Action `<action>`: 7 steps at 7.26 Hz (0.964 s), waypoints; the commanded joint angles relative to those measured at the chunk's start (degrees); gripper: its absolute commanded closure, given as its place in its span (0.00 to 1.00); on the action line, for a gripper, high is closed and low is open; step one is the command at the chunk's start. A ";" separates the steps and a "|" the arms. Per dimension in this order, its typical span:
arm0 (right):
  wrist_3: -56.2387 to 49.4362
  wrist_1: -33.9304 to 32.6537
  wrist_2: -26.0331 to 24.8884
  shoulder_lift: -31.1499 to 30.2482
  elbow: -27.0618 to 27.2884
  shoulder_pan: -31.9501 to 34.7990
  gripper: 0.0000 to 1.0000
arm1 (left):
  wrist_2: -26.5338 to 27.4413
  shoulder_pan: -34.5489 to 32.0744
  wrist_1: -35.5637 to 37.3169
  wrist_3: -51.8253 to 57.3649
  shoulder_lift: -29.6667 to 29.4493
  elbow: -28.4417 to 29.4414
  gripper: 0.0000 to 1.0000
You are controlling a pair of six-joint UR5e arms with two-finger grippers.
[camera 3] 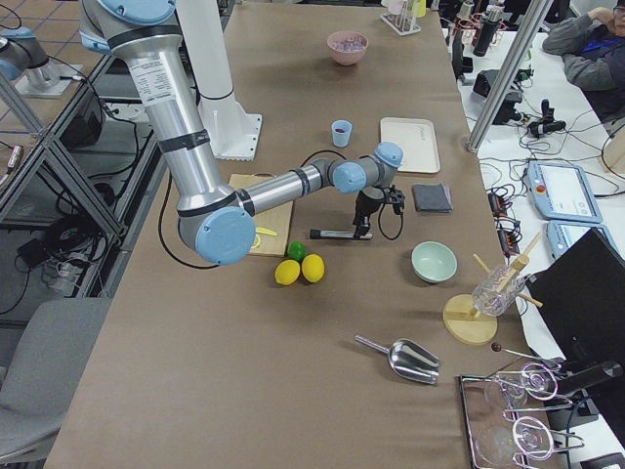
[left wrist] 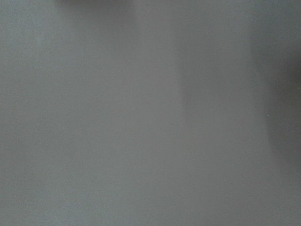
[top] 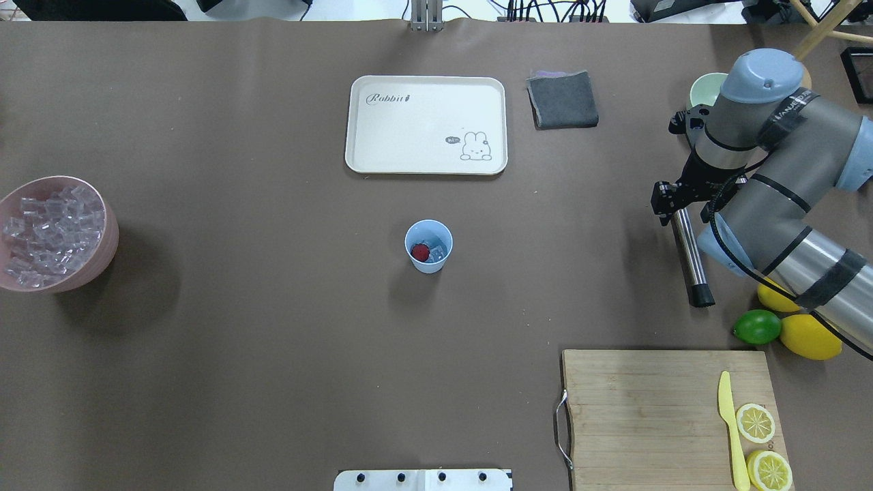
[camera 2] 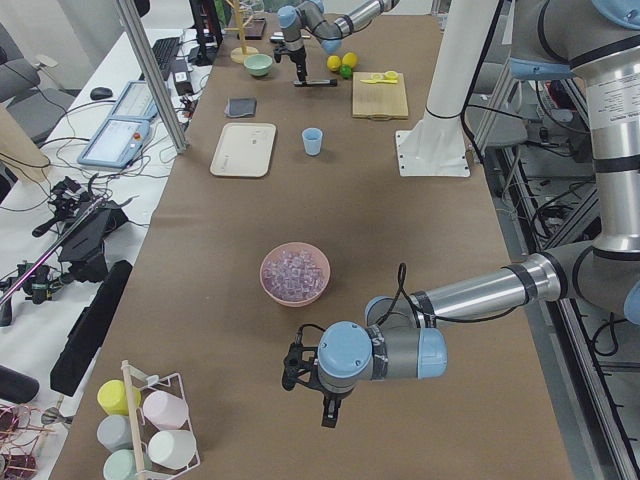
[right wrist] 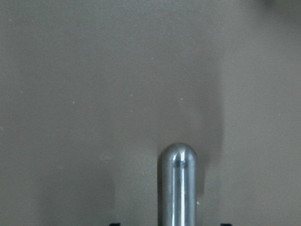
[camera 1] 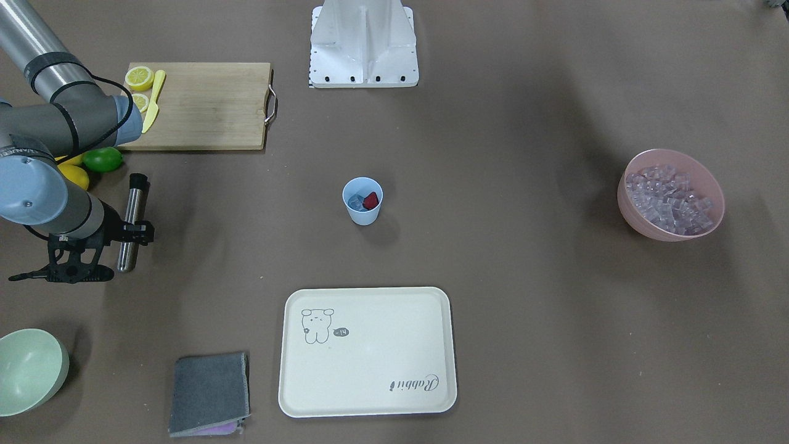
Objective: Mash ice and strawberries in cup
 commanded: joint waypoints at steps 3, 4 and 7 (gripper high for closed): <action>0.34 5.56 -0.18 -0.03 0.46 0.80 0.00 | 0.10 0.00 0.27 -0.35 -0.04 0.07 0.01; 0.16 5.31 -0.09 1.19 0.46 1.94 0.00 | 1.84 0.09 1.23 -2.09 -1.00 -0.28 0.01; -0.19 4.69 0.79 2.35 2.64 5.63 0.00 | 4.23 6.40 13.75 -15.28 -3.98 -8.16 0.01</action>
